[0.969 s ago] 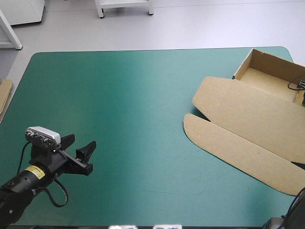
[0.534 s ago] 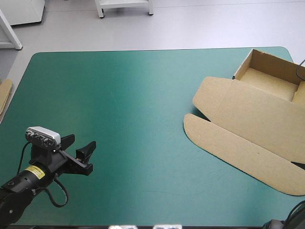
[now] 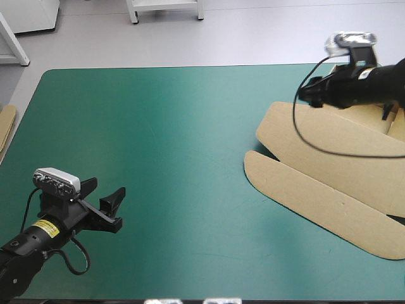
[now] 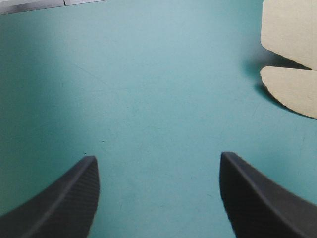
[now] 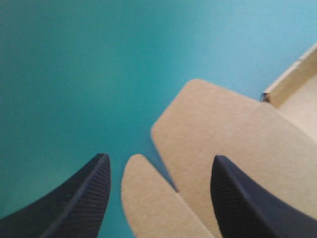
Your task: Fold the box
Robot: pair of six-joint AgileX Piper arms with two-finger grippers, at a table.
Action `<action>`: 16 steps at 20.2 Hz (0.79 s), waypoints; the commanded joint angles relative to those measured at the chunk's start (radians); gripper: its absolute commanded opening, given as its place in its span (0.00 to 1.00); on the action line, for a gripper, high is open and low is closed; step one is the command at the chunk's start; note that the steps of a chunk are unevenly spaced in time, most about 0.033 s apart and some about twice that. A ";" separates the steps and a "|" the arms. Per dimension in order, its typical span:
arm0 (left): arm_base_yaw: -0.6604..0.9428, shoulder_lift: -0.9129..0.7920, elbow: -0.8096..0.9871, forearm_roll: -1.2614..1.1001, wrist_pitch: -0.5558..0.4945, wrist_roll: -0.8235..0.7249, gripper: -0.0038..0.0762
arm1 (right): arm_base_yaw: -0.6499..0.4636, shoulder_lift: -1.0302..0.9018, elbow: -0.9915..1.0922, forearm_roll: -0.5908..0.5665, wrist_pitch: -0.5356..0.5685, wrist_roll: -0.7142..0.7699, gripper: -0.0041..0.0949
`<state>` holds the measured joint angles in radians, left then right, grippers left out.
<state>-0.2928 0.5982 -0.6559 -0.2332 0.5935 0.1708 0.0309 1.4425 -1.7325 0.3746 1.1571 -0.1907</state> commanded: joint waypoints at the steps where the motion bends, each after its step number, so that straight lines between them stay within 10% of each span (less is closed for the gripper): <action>1: -0.002 -0.001 -0.029 -0.012 -0.074 -0.005 0.66 | 0.228 -0.195 0.199 -0.040 -0.198 0.000 0.58; 10: -0.002 -0.001 -0.029 -0.012 -0.067 0.003 0.66 | 0.489 -0.598 1.002 -0.048 -0.733 0.088 0.51; 16: -0.002 -0.001 -0.029 -0.016 -0.062 0.003 0.66 | 0.489 -0.630 1.054 -0.049 -0.815 0.073 0.51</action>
<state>-0.2928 0.5982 -0.6559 -0.2311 0.5922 0.1718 0.5205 0.8266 -0.6558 0.3172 0.4308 -0.1048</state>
